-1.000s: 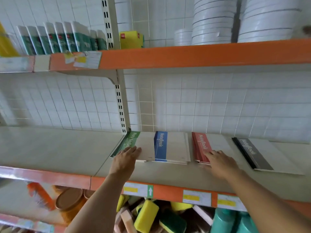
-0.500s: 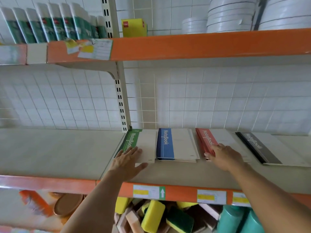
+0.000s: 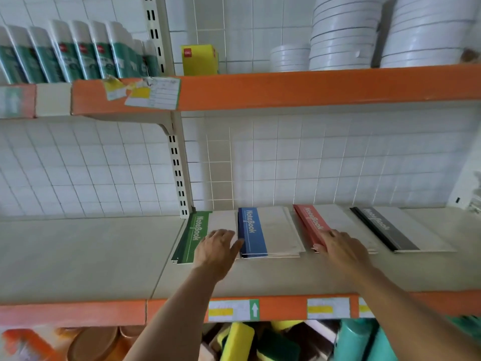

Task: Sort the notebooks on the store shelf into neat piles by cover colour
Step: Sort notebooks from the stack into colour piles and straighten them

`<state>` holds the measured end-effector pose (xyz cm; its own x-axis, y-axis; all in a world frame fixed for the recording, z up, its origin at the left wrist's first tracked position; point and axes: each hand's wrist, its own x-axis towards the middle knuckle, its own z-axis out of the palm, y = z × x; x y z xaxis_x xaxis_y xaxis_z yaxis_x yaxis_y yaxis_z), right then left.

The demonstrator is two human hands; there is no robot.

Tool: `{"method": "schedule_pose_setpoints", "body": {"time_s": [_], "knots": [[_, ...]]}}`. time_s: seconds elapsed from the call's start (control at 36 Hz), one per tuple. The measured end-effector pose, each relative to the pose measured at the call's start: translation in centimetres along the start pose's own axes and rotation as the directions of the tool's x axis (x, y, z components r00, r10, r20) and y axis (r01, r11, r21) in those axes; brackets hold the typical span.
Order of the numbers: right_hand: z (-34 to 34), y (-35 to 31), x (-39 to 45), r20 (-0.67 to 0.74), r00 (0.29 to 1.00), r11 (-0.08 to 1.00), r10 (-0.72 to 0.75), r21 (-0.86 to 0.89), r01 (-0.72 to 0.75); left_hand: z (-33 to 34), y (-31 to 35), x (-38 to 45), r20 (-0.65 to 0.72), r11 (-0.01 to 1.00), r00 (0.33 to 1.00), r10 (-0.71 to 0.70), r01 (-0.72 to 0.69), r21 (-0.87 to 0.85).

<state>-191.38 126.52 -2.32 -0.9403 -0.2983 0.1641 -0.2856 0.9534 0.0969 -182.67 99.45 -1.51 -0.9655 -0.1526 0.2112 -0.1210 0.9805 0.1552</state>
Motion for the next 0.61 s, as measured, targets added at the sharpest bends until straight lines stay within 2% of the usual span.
{"method": "schedule_pose_setpoints", "body": {"time_s": [0.17,0.44,0.61], "knots": [[-1.4,1.4,-2.5,-0.027,0.999,0.997,0.030,0.074,-0.027,0.5,3.2,1.4,-0.017,0.992,0.999,0.035,-0.037,-0.119],[-2.6,6.3,-7.9,0.131,0.982,0.975,0.137,0.159,-0.158,1.3,13.0,1.2,0.016,0.967,0.973,0.229,-0.225,-0.117],[-2.9,10.8,-11.6,0.160,0.965,0.961,0.210,0.145,-0.234,1.9,18.9,-0.2,0.022,0.944,0.945,0.328,-0.327,-0.042]]}}
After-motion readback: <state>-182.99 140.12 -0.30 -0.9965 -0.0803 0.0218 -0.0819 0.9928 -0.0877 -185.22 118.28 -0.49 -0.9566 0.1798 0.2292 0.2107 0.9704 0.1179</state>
